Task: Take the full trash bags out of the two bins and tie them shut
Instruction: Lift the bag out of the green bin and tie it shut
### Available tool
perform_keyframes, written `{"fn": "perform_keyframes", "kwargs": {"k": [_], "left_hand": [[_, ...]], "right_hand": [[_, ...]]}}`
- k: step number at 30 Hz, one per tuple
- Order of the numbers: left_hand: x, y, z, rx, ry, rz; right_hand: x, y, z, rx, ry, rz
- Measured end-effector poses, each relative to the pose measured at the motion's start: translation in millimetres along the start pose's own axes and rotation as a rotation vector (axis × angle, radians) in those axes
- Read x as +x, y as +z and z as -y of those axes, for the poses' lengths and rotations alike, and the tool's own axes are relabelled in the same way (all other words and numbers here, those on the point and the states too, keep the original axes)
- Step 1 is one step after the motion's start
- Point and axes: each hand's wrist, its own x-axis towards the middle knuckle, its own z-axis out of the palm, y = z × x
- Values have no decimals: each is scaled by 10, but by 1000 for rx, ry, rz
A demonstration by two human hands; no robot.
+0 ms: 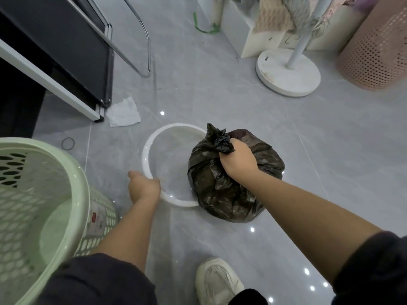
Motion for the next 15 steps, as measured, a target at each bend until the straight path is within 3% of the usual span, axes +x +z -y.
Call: {"fn": "perform_keyframes", "kwargs": {"k": [7, 11, 15], "left_hand": [[-470, -683, -776, 228, 657, -82], [-545, -1291, -1009, 285, 749, -205], [-609, -1978, -1108, 199, 690, -322]], "right_hand": [[-257, -648, 416, -163, -8, -129], [-441, -838, 728, -174, -46, -147], [-564, -946, 1047, -137, -60, -171]]}}
